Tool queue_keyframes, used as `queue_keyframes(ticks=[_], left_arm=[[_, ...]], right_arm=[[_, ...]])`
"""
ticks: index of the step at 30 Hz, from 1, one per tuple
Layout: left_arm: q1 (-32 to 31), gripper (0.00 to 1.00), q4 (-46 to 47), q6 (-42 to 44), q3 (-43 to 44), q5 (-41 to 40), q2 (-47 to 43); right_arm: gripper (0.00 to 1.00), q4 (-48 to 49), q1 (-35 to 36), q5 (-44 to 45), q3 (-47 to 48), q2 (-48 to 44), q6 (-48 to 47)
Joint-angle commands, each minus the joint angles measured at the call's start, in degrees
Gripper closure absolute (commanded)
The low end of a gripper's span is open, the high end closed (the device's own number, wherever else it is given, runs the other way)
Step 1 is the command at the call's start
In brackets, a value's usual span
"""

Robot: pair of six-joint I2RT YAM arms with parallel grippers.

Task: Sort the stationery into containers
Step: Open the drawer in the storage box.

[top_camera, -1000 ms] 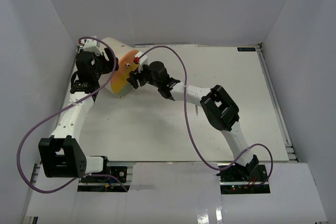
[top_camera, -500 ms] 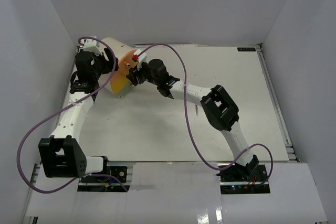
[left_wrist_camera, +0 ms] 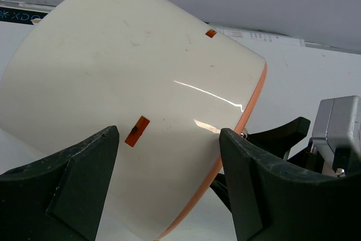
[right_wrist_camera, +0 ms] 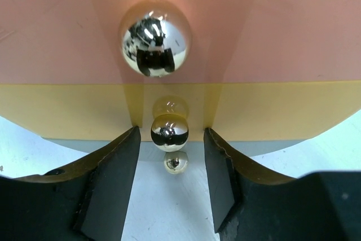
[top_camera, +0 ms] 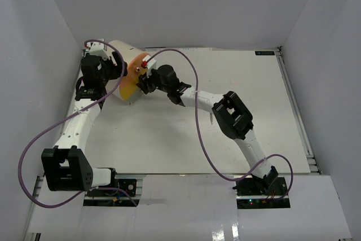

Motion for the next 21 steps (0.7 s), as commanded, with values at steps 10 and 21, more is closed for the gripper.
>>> queue_keyframes(ticks=[10, 21], left_arm=[[-0.3, 0.18, -2.4, -0.8, -1.0, 2.6, -1.4], [-0.3, 0.19, -2.4, -0.9, -1.0, 2.8, -1.2]], right_arm=[[0.48, 2.0, 0.0, 0.3, 2.5, -0.5, -1.0], [0.50, 3.9, 0.0, 0.4, -0.3, -3.5, -1.3]])
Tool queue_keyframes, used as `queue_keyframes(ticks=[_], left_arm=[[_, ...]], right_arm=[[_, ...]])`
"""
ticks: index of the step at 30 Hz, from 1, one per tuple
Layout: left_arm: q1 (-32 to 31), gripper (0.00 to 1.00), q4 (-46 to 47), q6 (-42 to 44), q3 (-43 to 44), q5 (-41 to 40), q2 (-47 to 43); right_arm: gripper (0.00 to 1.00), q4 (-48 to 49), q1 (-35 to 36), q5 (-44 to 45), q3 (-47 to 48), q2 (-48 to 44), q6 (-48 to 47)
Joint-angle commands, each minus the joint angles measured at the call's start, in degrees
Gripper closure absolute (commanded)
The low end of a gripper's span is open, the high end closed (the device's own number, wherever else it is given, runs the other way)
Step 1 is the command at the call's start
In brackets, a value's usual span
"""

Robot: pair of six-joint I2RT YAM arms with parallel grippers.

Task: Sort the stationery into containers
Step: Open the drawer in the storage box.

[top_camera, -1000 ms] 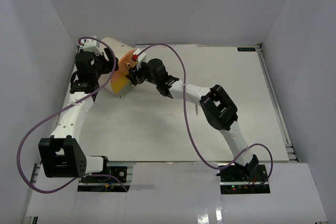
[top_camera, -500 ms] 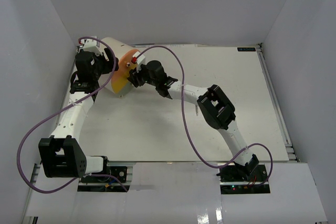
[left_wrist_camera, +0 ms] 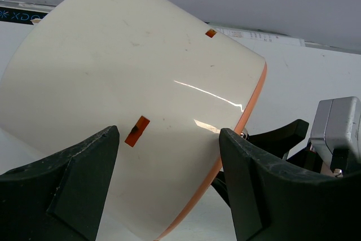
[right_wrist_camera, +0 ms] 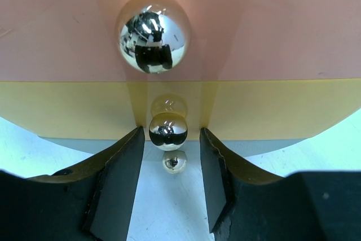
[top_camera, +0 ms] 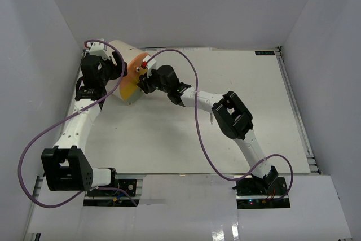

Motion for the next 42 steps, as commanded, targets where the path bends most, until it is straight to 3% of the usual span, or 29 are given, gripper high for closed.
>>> queue_keyframes(ticks=[1, 12, 28, 42], left_arm=[[-0.3, 0.19, -2.5, -1.0, -1.1, 2.6, -1.2], [-0.3, 0.19, -2.6, -1.0, -1.0, 2.8, -1.0], [-0.2, 0.19, -2.7, -1.0, -1.0, 2.4, -1.0], [0.3, 0.19, -3.0, -1.3, -0.8, 1.9, -0.9]], right_arm=[[0.50, 3.7, 0.0, 0.3, -0.1, -4.1, -1.0], [0.55, 4.6, 0.1, 0.1, -1.3, -5.5, -1.0], [0.83, 3.5, -0.1, 0.5, -4.1, -6.6, -1.4], [0.86, 3.0, -1.2, -1.0, -19.0, -18.9, -3.7]])
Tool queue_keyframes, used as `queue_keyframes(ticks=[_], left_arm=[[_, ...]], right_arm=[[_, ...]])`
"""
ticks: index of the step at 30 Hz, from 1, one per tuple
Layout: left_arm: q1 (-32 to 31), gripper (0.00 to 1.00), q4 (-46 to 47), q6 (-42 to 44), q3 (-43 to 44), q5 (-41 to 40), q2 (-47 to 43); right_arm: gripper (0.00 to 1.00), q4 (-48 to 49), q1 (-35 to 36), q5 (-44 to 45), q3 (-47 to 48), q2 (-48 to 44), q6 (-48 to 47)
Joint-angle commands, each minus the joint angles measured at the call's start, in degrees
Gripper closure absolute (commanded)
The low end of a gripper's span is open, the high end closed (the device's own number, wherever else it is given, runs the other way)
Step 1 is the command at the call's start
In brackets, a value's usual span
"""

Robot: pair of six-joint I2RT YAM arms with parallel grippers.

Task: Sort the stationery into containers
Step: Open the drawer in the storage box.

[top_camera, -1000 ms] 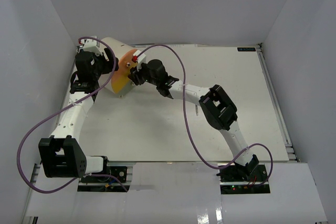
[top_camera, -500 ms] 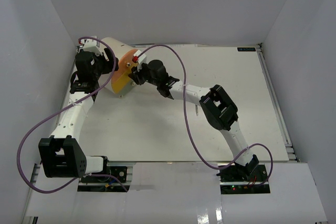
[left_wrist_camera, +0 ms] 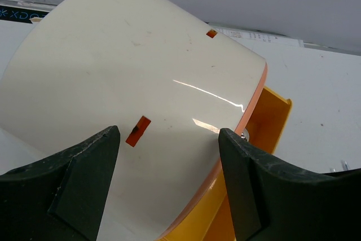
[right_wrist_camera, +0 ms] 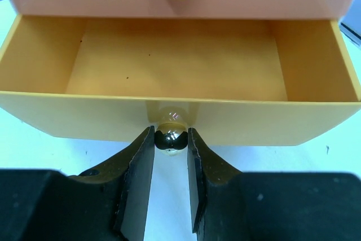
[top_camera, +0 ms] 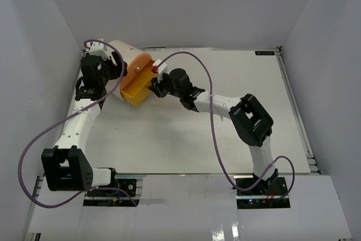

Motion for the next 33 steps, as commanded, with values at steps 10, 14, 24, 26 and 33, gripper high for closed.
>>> queue_keyframes(ticks=[10, 14, 24, 26, 33], left_arm=[[0.3, 0.19, -2.8, -0.8, -1.0, 1.8, -1.0], [0.3, 0.19, -2.8, -0.6, -1.0, 1.6, -1.1], [0.3, 0.18, -2.8, -0.6, -1.0, 1.5, -1.1], [0.3, 0.16, -2.9, -0.6, -1.0, 1.5, -1.4], [0.3, 0.13, -3.1, -0.6, -0.8, 1.3, -1.9]], right_arm=[[0.87, 1.5, -0.8, -1.1, -10.2, -10.8, -1.5], [0.86, 0.7, -0.9, -1.6, -12.0, -12.3, -1.6], [0.66, -2.2, -1.2, -2.4, -12.7, -15.1, -0.2], [0.54, -2.8, -1.3, -1.7, -13.5, -17.5, 0.3], [0.22, -8.7, -2.6, 4.2, -18.8, -27.0, 1.3]])
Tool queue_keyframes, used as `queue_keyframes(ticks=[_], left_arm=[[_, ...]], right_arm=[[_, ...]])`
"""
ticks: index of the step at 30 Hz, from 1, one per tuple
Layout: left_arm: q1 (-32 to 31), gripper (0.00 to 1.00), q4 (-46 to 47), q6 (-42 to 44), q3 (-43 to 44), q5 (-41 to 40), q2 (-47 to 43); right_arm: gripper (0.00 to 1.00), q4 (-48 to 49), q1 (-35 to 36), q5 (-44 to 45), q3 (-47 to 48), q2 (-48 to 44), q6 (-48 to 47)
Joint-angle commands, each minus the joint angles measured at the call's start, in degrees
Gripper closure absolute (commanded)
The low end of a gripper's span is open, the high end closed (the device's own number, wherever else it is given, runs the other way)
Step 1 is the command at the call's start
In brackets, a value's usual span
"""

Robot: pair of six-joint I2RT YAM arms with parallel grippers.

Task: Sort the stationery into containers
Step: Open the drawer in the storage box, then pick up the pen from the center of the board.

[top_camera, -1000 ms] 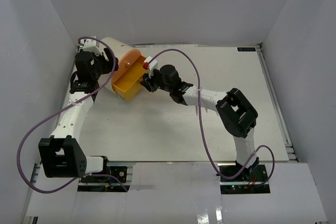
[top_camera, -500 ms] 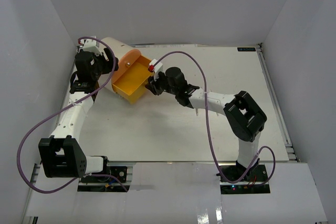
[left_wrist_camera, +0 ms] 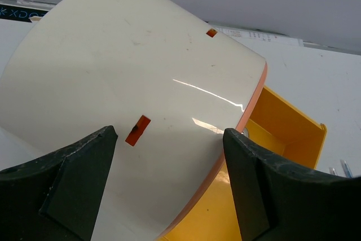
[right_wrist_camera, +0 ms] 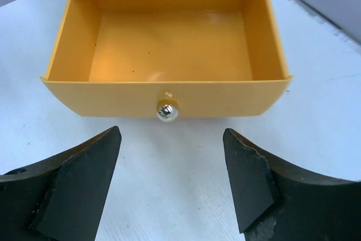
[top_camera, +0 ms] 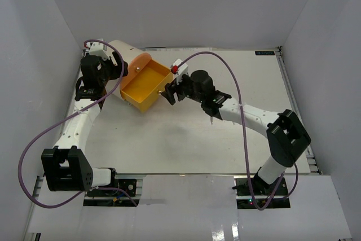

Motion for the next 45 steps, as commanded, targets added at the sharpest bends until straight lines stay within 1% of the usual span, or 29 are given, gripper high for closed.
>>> queue_keyframes(ticks=[1, 2, 4, 5, 6, 7, 9, 10, 11, 13, 14, 19, 22, 23, 28, 33, 36, 37, 42, 44, 45], left_arm=[[0.2, 0.12, -3.1, -0.6, -0.8, 1.1, -1.8], [0.2, 0.12, -3.1, -0.5, -0.6, 1.1, -1.8], [0.2, 0.11, -3.3, -0.6, -0.6, 0.9, -2.0], [0.2, 0.10, -3.3, -0.6, -0.6, 0.9, -2.0], [0.2, 0.10, -3.3, -0.6, -0.6, 0.9, -2.2], [0.2, 0.09, -3.5, -0.6, -0.5, 0.9, -2.4], [0.2, 0.07, -3.6, -0.4, -0.5, 0.9, -2.7], [0.2, 0.07, -3.6, -0.3, -0.4, 0.8, -2.9], [0.2, 0.07, -3.7, 0.0, -0.3, 0.5, -3.0], [0.2, 0.05, -4.0, 0.6, -0.2, -0.1, -3.5], [0.2, 0.04, -4.3, 0.7, 0.0, -0.3, -3.8], [0.3, 0.02, -5.0, 0.9, 0.5, -0.9, -5.1], [0.3, 0.02, -5.1, 1.1, 0.5, -1.5, -5.4], [0.3, 0.02, -5.1, 1.2, 0.5, -1.5, -5.5], [0.3, 0.02, -5.1, 1.2, 0.6, -1.7, -5.7], [0.3, 0.02, -5.1, 1.0, 0.6, -1.5, -5.8], [0.3, 0.02, -5.1, 0.9, 0.6, -1.7, -5.9], [0.3, 0.02, -5.1, 0.9, 0.6, -1.6, -6.0], [0.3, 0.02, -5.5, 0.1, 1.3, -0.8, -6.8], [0.1, 0.02, -5.8, -0.6, 2.6, 0.1, -7.4], [0.0, 0.02, -6.4, -0.9, 3.0, 0.6, -7.7]], right_arm=[[0.20, -3.7, -1.7, 3.8, -3.1, -5.8, 0.4], [0.18, -4.6, -2.0, 4.3, -3.9, -7.9, 0.5], [0.17, -7.1, -2.7, 9.3, -5.3, -9.7, 0.8], [0.17, -10.2, -3.8, 11.3, -6.5, -11.1, 0.9], [0.17, -11.7, -4.6, 14.6, -7.2, -11.8, 1.4], [0.17, -12.9, -6.9, 15.9, -8.1, -12.4, 3.1], [0.18, -16.4, -10.2, 16.7, -10.7, -14.1, 5.9], [0.18, -17.7, -13.8, 16.5, -11.5, -14.5, 7.3], [0.20, -21.2, -15.6, 16.4, -12.7, -14.9, 9.7], [0.21, -24.5, -19.5, 18.4, -13.3, -14.4, 12.1], [0.23, -26.7, -20.6, 18.6, -13.6, -14.2, 12.6], [0.28, -29.2, -26.1, 18.3, -14.8, -10.7, 14.7], [0.33, -29.6, -27.9, 17.6, -14.8, -7.8, 15.2], [0.37, -29.7, -28.2, 17.1, -14.8, -7.1, 15.4], [0.42, -29.7, -28.5, 16.7, -14.5, -3.0, 15.6], [0.52, -29.7, -28.5, 17.4, -14.0, -0.4, 15.5], [0.62, -29.7, -28.7, 17.4, -14.1, 0.4, 15.4], [0.68, -29.6, -28.7, 17.4, -14.3, 0.6, 15.5], [0.80, -29.5, -28.6, 17.4, -14.4, 0.3, 15.2], [0.86, -29.7, -28.7, 17.0, -14.1, -1.1, 15.1], [0.87, -29.5, -28.6, 16.7, -14.0, -2.8, 14.7]])
